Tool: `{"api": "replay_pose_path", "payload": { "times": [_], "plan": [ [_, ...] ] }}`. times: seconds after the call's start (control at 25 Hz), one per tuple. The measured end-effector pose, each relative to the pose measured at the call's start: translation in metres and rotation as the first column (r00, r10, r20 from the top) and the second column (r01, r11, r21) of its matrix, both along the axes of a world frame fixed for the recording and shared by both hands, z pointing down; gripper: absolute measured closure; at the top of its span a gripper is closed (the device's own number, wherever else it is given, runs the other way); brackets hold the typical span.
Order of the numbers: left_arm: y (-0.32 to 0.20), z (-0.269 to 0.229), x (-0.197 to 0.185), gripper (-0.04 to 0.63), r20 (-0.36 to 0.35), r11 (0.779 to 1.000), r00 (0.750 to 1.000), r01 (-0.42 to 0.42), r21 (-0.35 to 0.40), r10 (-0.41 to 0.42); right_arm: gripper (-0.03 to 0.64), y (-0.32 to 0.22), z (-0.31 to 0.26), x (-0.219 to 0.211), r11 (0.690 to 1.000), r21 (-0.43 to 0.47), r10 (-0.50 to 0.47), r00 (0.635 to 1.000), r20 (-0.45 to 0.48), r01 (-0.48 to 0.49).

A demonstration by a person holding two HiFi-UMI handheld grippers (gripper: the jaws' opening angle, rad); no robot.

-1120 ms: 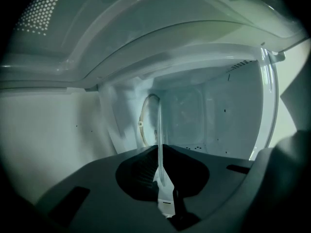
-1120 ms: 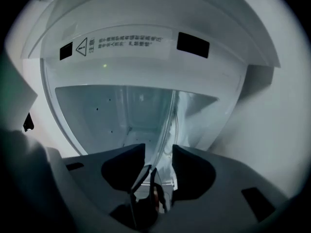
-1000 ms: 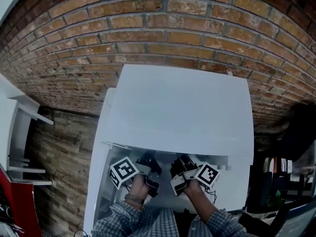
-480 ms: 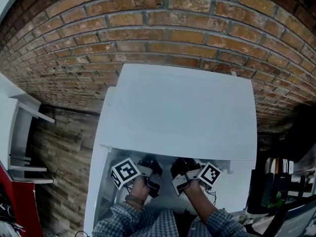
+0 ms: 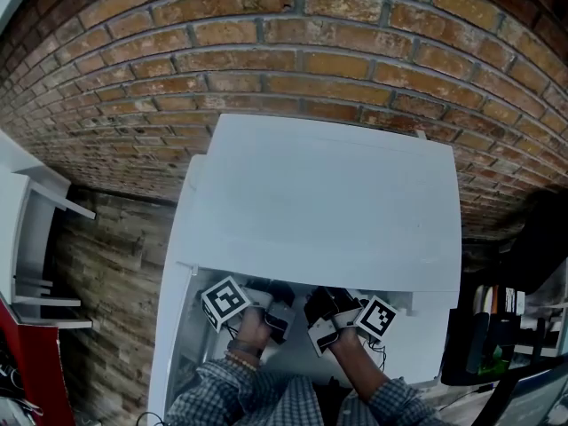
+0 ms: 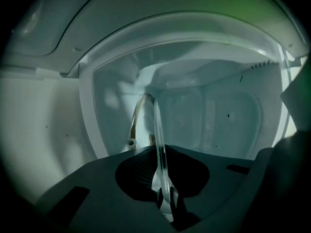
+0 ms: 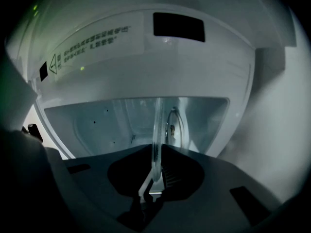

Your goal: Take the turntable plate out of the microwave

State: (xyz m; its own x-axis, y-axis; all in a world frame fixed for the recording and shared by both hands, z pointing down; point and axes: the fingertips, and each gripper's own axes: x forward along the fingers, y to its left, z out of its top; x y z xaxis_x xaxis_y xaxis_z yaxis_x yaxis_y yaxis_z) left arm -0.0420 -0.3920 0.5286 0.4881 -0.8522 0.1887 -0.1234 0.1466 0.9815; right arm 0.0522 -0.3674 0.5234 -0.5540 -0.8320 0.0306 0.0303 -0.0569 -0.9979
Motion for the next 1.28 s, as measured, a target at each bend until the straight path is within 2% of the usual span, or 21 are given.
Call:
{"api": "replay_pose_path", "payload": {
  "times": [0.08,0.28,0.6,1.12,1.28],
  "plan": [
    [0.001,-0.004,-0.001,0.560,-0.056,1.000,0.998,0.022,0.014,-0.021,0.566,0.000,-0.004,-0.001,1.000,0.010,-0.003,1.000,0.004,0.003],
    [0.013,-0.009,0.002,0.560,-0.098,0.997,0.995,0.036,0.066,-0.030,0.565,0.013,-0.005,0.001,1.000,0.017,-0.022,1.000,-0.016,0.022],
    [0.042,-0.021,-0.001,0.560,-0.154,0.994,0.987,0.059,0.087,-0.045,0.561,0.040,-0.019,-0.002,0.997,0.064,-0.051,0.998,-0.045,0.054],
    [0.088,-0.060,-0.004,0.557,-0.225,0.982,0.974,0.007,0.191,0.036,0.554,0.087,-0.052,-0.009,0.984,0.169,-0.045,0.998,-0.052,0.054],
    [0.102,-0.064,-0.008,0.555,-0.235,0.980,0.971,-0.004,0.201,0.052,0.552,0.102,-0.055,-0.013,0.984,0.176,-0.030,0.998,-0.051,0.038]
  ]
}}
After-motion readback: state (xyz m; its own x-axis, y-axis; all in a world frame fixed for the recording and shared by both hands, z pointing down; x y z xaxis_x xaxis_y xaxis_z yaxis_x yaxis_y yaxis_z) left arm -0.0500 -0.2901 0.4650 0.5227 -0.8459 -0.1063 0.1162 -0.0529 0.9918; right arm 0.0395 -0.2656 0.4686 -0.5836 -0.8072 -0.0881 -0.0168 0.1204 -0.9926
